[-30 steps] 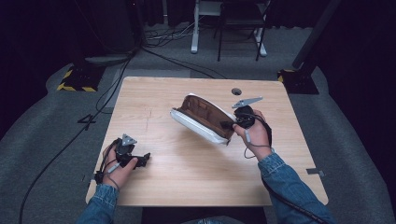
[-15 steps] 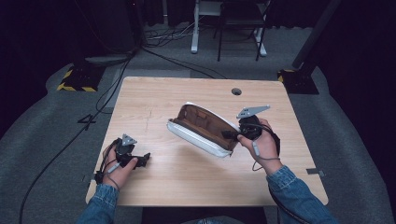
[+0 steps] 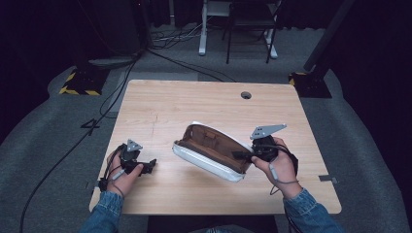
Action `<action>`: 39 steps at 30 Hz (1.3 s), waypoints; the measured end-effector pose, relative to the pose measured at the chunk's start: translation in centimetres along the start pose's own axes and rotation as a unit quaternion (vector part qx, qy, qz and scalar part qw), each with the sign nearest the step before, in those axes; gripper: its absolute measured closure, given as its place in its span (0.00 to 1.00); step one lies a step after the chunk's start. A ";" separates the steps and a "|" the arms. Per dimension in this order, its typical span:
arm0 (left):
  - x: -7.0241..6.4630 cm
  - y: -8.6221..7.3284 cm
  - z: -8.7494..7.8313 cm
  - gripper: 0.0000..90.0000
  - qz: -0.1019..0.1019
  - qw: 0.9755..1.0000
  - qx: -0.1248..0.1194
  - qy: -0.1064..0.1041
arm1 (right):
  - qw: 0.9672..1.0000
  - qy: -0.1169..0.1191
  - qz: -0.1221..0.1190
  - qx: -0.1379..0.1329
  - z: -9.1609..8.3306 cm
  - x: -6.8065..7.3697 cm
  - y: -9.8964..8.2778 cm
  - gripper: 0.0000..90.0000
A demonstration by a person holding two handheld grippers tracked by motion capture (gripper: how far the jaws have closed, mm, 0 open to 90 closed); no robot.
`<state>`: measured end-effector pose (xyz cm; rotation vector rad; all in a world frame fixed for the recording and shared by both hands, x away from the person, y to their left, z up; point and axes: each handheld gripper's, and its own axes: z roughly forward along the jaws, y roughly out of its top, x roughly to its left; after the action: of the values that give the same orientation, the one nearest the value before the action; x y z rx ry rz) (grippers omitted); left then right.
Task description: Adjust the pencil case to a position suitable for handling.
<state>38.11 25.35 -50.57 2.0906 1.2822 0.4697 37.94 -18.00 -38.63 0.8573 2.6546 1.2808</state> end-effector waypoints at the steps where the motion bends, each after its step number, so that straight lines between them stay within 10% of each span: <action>1: 0.0 0.0 0.0 0.06 0.000 1.000 0.000 0.000 | 1.000 0.002 0.001 0.001 0.0 0.2 -0.2 0.96; 39: 0.0 0.0 0.0 0.06 0.000 1.000 0.000 0.000 | 0.998 0.026 -0.024 0.057 2.3 0.9 -4.8 0.96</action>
<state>38.11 25.35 -50.56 2.0908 1.2833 0.4685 35.69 -18.31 -43.51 0.7797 2.7933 1.1673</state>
